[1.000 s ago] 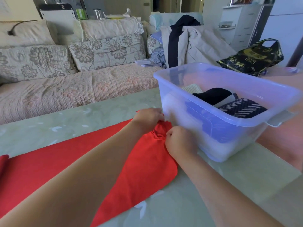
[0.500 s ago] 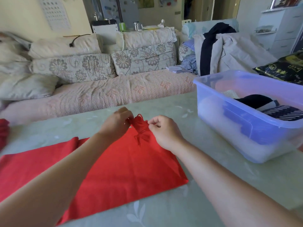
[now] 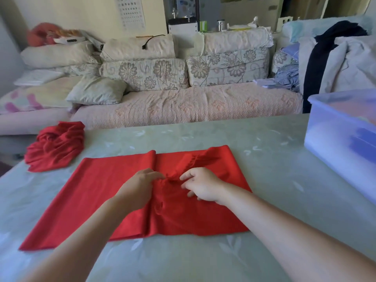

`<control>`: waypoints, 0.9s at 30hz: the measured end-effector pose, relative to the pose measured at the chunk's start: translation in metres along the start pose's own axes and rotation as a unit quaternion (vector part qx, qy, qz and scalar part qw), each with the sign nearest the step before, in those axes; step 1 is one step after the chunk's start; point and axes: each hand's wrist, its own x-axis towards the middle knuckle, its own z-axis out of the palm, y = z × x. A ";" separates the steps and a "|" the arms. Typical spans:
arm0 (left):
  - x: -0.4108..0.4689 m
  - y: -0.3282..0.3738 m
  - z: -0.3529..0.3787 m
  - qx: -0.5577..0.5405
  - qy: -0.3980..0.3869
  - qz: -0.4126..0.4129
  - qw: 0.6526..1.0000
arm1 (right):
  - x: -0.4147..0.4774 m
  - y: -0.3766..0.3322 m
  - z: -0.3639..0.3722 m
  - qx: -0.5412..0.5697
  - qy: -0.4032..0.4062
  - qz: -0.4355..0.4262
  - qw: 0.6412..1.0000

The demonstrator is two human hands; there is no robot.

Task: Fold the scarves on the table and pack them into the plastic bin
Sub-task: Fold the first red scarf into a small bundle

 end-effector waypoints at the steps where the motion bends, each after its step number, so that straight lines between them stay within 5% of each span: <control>1: -0.002 0.005 -0.002 -0.012 -0.011 0.011 1.000 | 0.000 0.006 -0.004 -0.032 0.017 -0.011 0.999; 9: -0.016 0.036 0.008 0.036 -0.205 0.082 0.975 | -0.018 0.029 -0.026 -0.208 0.018 -0.038 0.977; 16: -0.018 0.034 0.013 -0.054 -0.059 0.054 0.995 | -0.038 0.023 0.004 -0.336 -0.038 -0.061 0.939; 21: -0.015 0.045 0.019 -0.077 -0.073 0.043 0.993 | -0.037 0.020 0.001 -0.273 0.049 -0.072 0.958; 27: -0.008 0.051 0.014 -0.012 -0.009 0.129 0.992 | -0.039 0.024 -0.007 -0.225 0.046 -0.073 0.970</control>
